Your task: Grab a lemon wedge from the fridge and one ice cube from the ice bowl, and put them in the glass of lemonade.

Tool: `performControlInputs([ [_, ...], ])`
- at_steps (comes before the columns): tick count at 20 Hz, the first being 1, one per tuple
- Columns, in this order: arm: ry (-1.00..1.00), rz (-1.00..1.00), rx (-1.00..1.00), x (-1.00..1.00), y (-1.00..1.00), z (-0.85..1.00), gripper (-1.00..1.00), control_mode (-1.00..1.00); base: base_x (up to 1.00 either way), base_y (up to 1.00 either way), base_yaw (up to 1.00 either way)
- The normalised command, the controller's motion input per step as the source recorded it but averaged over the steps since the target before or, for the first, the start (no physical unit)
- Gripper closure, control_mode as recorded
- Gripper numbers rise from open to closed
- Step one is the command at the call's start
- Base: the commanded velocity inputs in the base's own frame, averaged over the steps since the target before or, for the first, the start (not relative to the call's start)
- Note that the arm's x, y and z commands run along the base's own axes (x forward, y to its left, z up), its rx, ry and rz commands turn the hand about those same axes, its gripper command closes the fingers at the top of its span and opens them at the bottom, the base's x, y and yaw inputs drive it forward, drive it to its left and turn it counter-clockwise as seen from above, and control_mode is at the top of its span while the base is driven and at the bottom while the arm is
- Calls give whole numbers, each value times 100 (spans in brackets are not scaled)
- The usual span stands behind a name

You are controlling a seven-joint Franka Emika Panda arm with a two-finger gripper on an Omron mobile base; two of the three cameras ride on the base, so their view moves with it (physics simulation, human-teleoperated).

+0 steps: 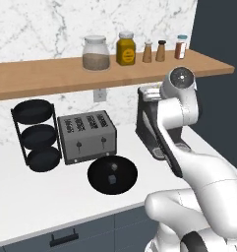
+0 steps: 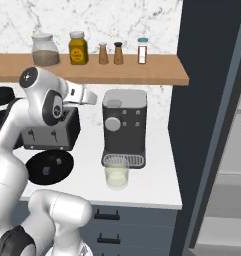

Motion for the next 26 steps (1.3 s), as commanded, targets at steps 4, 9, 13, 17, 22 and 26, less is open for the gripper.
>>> performControlInputs([
  [4, 41, -12, 0, -8, -41, -39, 100, -100, 0, 0, 0],
  [9, 46, -4, 0, -12, -36, -80, 100, -100, 0, 0, 0],
  [13, 35, 0, 0, -1, -40, -83, 100, -100, 0, 0, 0],
  [17, 24, 0, 0, 0, -34, -84, 100, -100, 0, 0, 0],
  [22, 14, 0, 0, 4, -31, -57, 100, -100, 0, 0, 0],
  [26, 11, 0, 0, 14, -45, -50, 100, -100, 0, 0, 0],
])
